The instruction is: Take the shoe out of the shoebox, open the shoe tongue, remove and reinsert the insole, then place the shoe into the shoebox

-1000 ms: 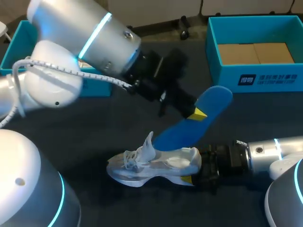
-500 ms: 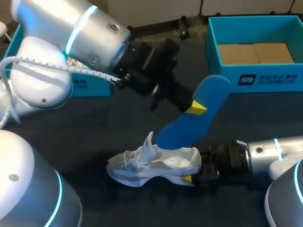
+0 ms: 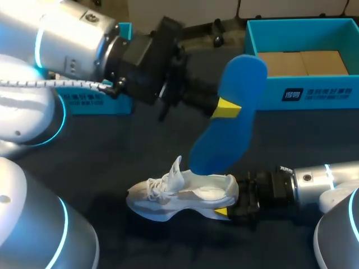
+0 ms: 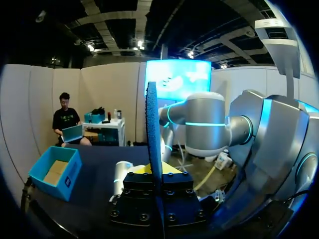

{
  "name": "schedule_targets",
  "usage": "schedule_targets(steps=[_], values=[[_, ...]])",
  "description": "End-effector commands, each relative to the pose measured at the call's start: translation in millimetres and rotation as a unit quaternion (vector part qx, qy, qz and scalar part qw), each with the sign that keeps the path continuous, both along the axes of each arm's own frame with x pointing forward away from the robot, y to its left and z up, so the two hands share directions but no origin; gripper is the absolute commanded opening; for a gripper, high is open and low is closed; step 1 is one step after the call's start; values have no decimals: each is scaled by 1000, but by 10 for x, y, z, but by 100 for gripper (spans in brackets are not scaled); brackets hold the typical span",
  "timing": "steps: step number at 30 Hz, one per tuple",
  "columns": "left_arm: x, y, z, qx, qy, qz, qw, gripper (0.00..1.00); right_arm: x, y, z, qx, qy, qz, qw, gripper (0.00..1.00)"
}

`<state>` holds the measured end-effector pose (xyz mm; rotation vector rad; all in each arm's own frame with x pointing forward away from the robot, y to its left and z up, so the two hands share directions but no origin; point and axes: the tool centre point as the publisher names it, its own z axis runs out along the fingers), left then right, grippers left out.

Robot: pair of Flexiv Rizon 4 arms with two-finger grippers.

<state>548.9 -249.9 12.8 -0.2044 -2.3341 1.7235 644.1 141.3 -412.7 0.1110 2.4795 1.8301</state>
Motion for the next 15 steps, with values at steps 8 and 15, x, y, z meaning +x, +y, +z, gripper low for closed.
schedule_targets(steps=[8,15], values=[[-41,117,17,-15,3,14,1000,0,0,13,16,-3,1,1,1000,0],[-16,383,398,-64,43,37,996,0,0,13,16,-3,1,1,1000,0]])
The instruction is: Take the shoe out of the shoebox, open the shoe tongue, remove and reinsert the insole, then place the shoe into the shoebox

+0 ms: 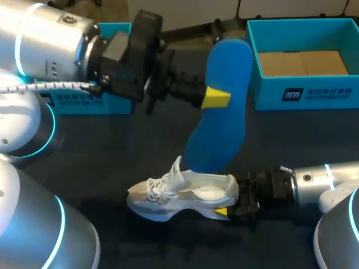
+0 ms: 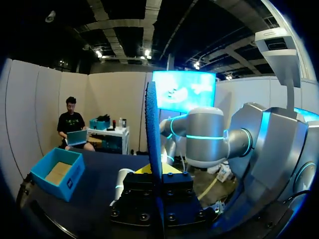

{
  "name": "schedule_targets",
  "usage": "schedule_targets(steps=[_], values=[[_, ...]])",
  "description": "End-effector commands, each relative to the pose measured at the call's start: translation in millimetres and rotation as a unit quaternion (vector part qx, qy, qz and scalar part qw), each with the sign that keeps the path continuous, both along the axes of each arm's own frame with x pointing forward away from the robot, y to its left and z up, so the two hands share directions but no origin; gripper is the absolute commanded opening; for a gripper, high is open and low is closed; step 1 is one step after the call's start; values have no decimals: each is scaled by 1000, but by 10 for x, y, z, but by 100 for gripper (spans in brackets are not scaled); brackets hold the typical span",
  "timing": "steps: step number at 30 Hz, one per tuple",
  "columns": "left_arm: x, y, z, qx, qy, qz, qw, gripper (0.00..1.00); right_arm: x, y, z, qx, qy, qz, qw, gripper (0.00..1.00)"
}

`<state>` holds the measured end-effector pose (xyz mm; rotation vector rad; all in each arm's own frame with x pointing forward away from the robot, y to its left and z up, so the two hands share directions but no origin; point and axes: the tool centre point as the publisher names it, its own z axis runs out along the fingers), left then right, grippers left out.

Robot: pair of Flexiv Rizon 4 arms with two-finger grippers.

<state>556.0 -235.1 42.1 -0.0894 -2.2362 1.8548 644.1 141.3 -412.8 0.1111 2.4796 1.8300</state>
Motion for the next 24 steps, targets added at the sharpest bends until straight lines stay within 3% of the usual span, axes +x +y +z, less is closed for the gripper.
schedule_targets(steps=[1,11,24], values=[[-93,277,146,-16,12,10,1000,0,0,14,17,-3,1,1,1000,0],[-115,608,386,-21,81,18,996,0,0,14,17,-3,1,1,1000,0],[-59,670,460,-17,102,30,994,0,0,14,17,-3,1,1,1000,0]])
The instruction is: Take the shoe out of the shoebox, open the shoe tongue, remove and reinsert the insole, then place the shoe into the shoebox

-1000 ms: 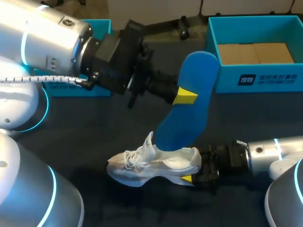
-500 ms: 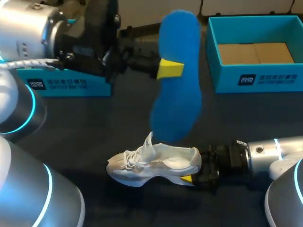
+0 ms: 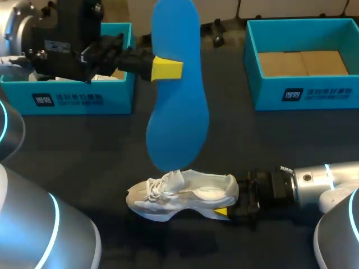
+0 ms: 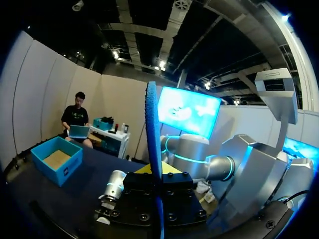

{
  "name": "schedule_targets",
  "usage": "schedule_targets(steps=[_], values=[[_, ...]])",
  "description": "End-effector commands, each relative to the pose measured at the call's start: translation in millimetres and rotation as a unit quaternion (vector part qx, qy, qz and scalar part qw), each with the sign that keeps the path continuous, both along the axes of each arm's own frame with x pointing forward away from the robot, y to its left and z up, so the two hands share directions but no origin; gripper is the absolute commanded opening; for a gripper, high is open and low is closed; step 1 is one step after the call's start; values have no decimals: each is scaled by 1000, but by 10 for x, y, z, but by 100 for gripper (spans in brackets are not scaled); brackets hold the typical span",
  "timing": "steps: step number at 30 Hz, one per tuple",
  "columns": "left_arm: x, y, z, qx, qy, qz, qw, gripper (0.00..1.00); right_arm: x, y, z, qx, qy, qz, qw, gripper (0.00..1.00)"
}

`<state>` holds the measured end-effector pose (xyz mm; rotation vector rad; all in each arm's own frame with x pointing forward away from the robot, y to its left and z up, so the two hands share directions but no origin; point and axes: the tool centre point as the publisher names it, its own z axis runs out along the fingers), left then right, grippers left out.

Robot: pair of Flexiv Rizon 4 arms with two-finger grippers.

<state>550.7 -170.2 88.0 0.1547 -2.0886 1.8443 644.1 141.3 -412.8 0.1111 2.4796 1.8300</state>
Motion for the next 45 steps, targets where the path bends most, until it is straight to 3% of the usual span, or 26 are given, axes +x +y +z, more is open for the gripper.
schedule_targets(steps=[1,9,10,11,12,26,28,38,45], values=[[-6,21,1,1,1,1,1000,0,0,14,17,-3,1,1,1000,0],[-6,21,1,1,1,1,1000,0,8,1,16,-8,1,-1,1000,0],[-6,21,1,1,1,1,1000,0,13,-14,23,-8,0,-2,1000,29],[-6,21,1,1,1,1,1000,0,14,-25,31,-8,-2,-4,1000,46],[-6,21,1,1,1,1,1000,0,16,-43,42,-8,-4,-8,1000,98],[-6,21,1,1,1,1,1000,0,33,-295,216,-83,-8,-20,996,100],[-6,21,1,1,1,1,1000,0,35,-325,266,-118,-3,-17,993,100],[-6,21,1,1,1,1,1000,0,32,-339,471,-254,14,-8,967,100],[-6,21,1,1,1,1,1000,0,-14,-279,585,-346,31,-6,938,100]])
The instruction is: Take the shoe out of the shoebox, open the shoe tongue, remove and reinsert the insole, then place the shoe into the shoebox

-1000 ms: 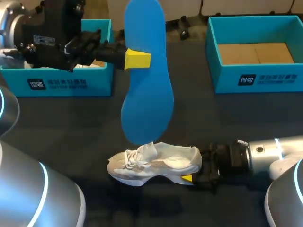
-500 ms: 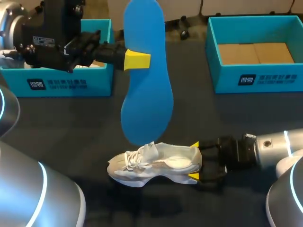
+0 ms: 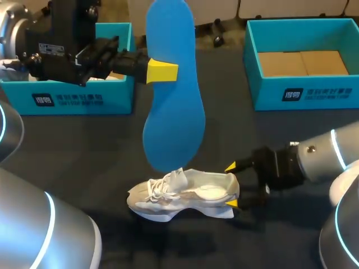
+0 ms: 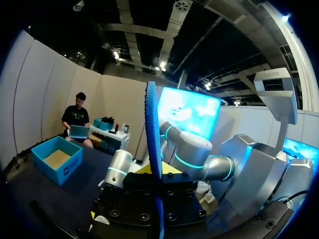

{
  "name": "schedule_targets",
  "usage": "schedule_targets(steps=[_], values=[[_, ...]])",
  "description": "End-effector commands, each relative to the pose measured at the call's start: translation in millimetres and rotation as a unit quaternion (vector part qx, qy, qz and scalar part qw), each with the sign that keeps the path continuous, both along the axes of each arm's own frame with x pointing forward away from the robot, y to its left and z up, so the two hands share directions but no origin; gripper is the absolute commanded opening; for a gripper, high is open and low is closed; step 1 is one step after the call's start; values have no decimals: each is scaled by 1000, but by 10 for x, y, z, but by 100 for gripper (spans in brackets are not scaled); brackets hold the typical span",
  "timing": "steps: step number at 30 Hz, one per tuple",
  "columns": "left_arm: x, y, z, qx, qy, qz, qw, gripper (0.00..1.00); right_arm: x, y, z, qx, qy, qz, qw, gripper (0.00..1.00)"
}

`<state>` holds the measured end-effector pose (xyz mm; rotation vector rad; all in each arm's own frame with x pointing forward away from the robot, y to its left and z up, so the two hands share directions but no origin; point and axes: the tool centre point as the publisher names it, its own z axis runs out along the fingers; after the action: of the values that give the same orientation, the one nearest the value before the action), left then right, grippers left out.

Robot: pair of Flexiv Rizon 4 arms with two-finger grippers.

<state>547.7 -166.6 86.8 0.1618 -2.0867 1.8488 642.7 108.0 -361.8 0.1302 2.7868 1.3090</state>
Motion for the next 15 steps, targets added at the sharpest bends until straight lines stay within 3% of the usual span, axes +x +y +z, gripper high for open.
schedule_targets(steps=[1,11,15], values=[[24,-15,13,2,0,-2,1000,0,-3,58,85,-167,23,-2,986,100],[24,-15,13,2,0,-2,1000,0,7,157,300,-288,34,2,957,100],[24,-15,13,2,0,-2,1000,0,12,174,353,-311,31,7,950,100]])
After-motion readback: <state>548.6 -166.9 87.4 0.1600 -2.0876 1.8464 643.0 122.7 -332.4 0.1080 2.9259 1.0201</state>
